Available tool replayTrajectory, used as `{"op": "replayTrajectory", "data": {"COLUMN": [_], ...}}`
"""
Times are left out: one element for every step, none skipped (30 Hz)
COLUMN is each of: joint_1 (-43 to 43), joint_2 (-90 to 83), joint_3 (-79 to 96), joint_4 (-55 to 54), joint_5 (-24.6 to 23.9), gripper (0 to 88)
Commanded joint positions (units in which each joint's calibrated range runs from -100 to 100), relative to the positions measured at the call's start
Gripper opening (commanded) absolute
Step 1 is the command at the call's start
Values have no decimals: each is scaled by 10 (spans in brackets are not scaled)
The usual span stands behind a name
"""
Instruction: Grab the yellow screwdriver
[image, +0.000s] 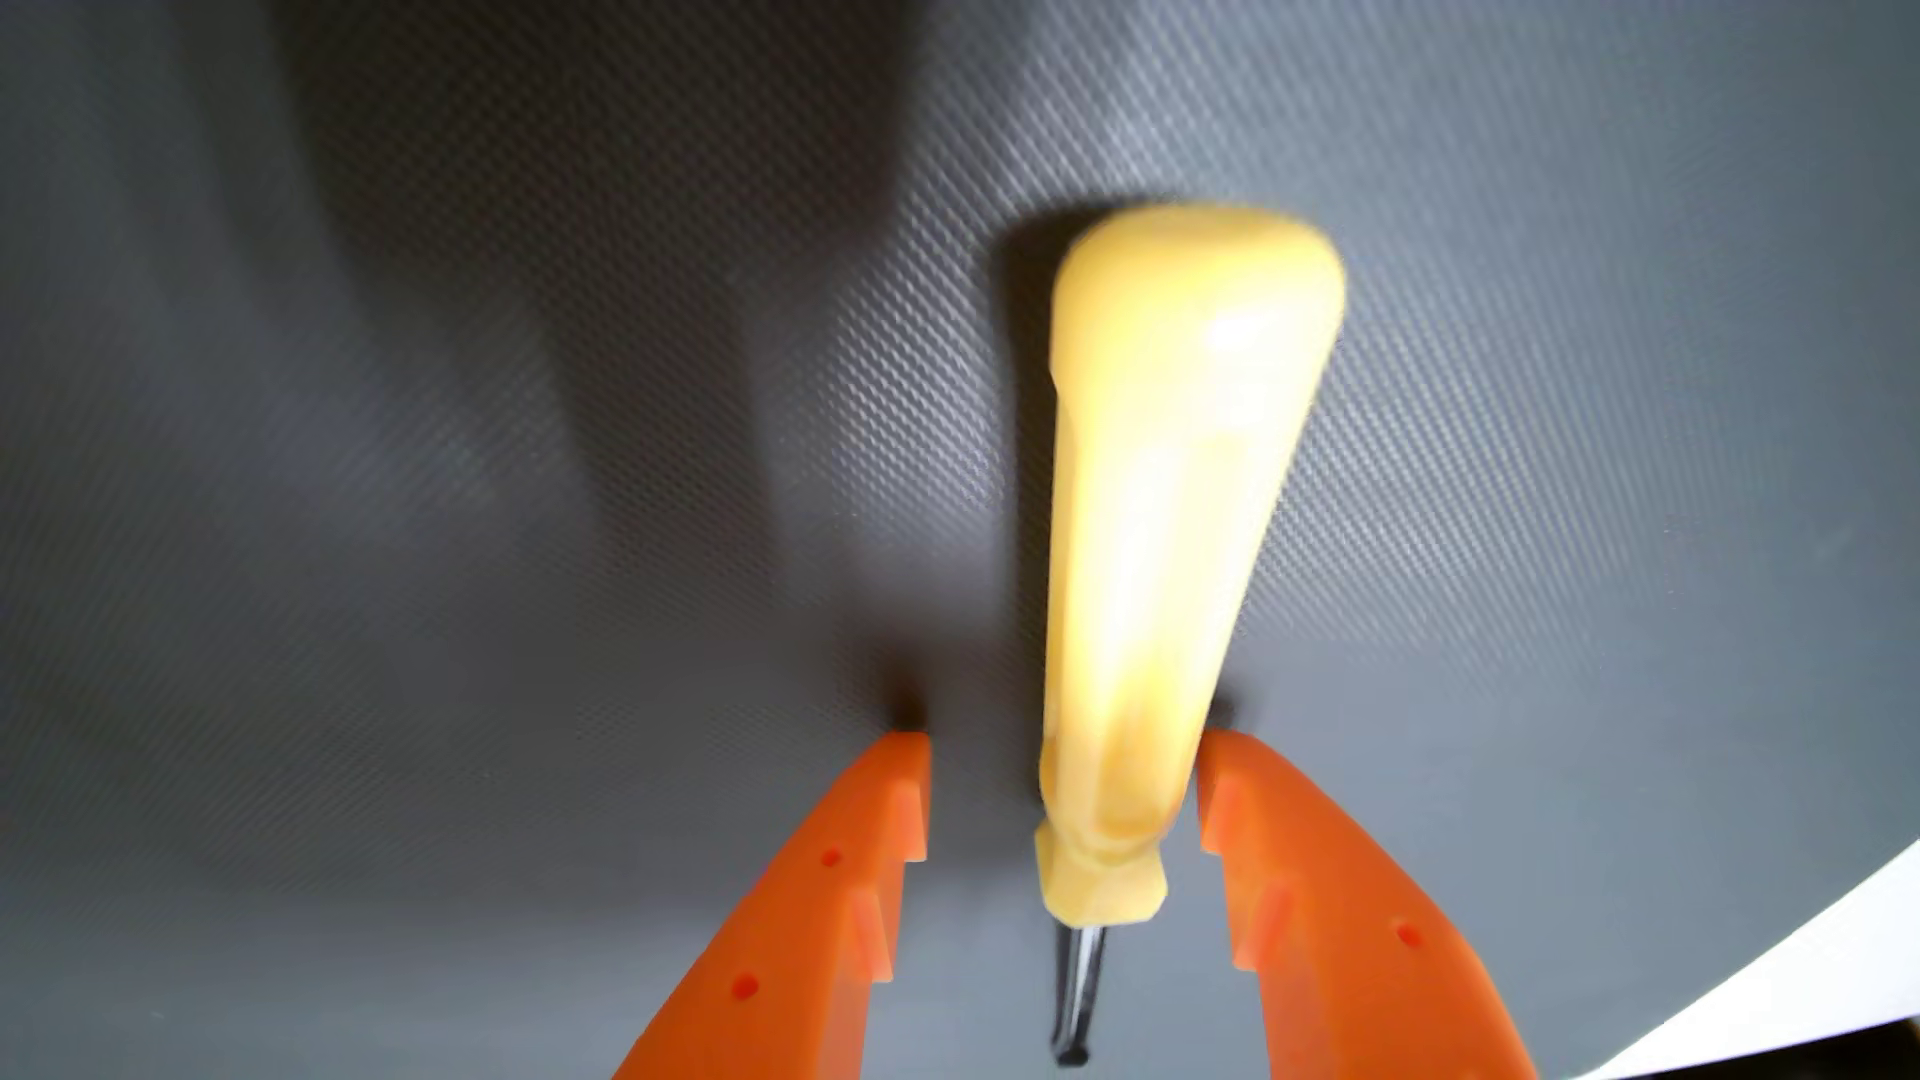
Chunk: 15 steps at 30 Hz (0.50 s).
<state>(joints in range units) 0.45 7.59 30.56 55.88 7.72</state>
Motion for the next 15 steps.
{"op": "replayTrajectory", "data": {"joint_1": [13,14,14,14,14,14,13,12,10,9,7,7,7,7,7], "joint_2": [-4,-4,-4,-4,-4,-4,-4,-4,-4,-4,-4,-4,-4,-3,-3], "joint_3": [-1,-1,-1,-1,-1,-1,-1,-1,-1,-2,-2,-2,-2,-2,-2], "joint_4": [-4,-4,-4,-4,-3,-3,-3,-3,-3,-3,-3,-3,-3,-3,-3], "joint_5": [1,1,1,1,1,1,1,1,1,1,1,1,1,1,1], "gripper": [150,150,150,150,150,150,150,150,150,150,150,150,150,150,150]}}
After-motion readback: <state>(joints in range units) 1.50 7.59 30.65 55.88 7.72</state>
